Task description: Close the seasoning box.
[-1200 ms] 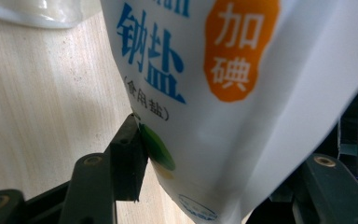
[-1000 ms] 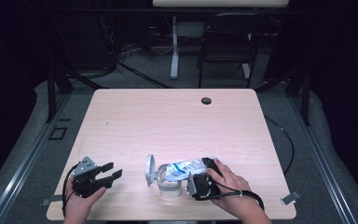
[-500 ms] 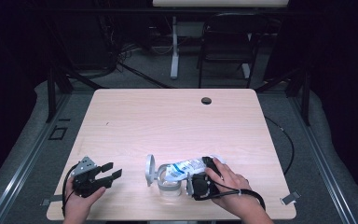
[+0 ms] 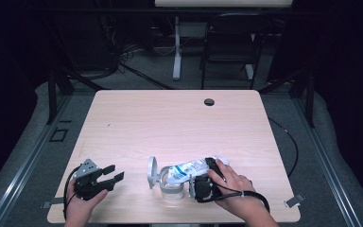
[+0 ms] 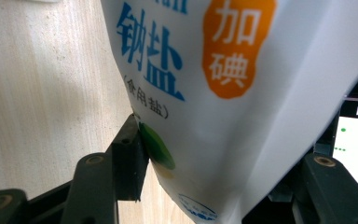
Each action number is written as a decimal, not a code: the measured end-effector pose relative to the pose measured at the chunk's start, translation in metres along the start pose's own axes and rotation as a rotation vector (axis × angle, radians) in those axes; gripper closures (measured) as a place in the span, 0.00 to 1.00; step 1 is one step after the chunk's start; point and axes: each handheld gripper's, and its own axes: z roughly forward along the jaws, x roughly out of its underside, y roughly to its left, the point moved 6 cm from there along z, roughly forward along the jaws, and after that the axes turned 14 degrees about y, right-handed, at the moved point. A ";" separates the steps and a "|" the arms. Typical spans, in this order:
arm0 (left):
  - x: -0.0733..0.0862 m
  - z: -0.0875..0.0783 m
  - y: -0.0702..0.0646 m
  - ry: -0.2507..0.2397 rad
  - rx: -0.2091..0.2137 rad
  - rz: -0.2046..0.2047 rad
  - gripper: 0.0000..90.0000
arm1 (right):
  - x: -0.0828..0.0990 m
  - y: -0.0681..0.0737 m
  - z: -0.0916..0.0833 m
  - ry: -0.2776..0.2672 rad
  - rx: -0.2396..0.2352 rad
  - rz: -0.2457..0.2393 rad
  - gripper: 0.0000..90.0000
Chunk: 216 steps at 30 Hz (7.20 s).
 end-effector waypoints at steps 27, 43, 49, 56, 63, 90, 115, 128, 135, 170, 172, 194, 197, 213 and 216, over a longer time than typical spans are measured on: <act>0.001 0.001 0.000 0.006 -0.002 0.003 0.54 | 0.002 -0.002 0.001 0.026 0.018 -0.016 0.48; 0.000 0.001 0.000 -0.007 -0.001 -0.003 0.54 | 0.002 -0.004 0.001 0.032 0.027 -0.029 0.49; -0.001 0.000 0.000 -0.009 0.001 -0.004 0.53 | 0.001 -0.005 0.000 0.042 0.035 -0.037 0.49; -0.001 0.000 0.000 -0.010 0.000 -0.003 0.53 | 0.001 -0.006 -0.001 0.053 0.042 -0.047 0.49; -0.001 0.000 0.001 -0.003 0.001 -0.001 0.53 | 0.000 -0.006 0.000 0.048 0.044 -0.047 0.49; -0.001 0.000 0.001 -0.008 -0.003 -0.003 0.53 | 0.002 -0.009 -0.004 0.071 0.065 -0.072 0.50; 0.000 -0.001 0.001 -0.003 -0.003 -0.005 0.53 | 0.003 -0.012 -0.008 0.082 0.092 -0.098 0.51; -0.001 -0.001 0.002 -0.005 -0.006 -0.001 0.53 | 0.002 -0.011 -0.009 0.077 0.102 -0.101 0.51; 0.000 -0.001 0.002 -0.002 -0.009 -0.005 0.53 | 0.001 -0.011 -0.009 0.076 0.106 -0.109 0.52; 0.000 -0.002 0.003 0.000 -0.011 -0.003 0.53 | 0.000 -0.011 -0.009 0.073 0.139 -0.139 0.52; 0.000 -0.002 0.003 0.000 -0.010 -0.003 0.53 | 0.000 -0.011 -0.009 0.075 0.140 -0.142 0.52; 0.000 -0.001 0.004 -0.010 -0.011 -0.012 0.53 | -0.001 -0.013 -0.012 0.075 0.164 -0.160 0.53; 0.000 -0.001 0.004 -0.009 -0.012 -0.012 0.53 | -0.001 -0.012 -0.012 0.069 0.165 -0.166 0.53; 0.001 0.000 0.004 -0.005 -0.012 -0.009 0.53 | -0.001 -0.013 -0.013 0.080 0.190 -0.188 0.53; 0.001 0.000 0.004 -0.005 -0.012 -0.010 0.53 | -0.001 -0.012 -0.013 0.079 0.187 -0.185 0.53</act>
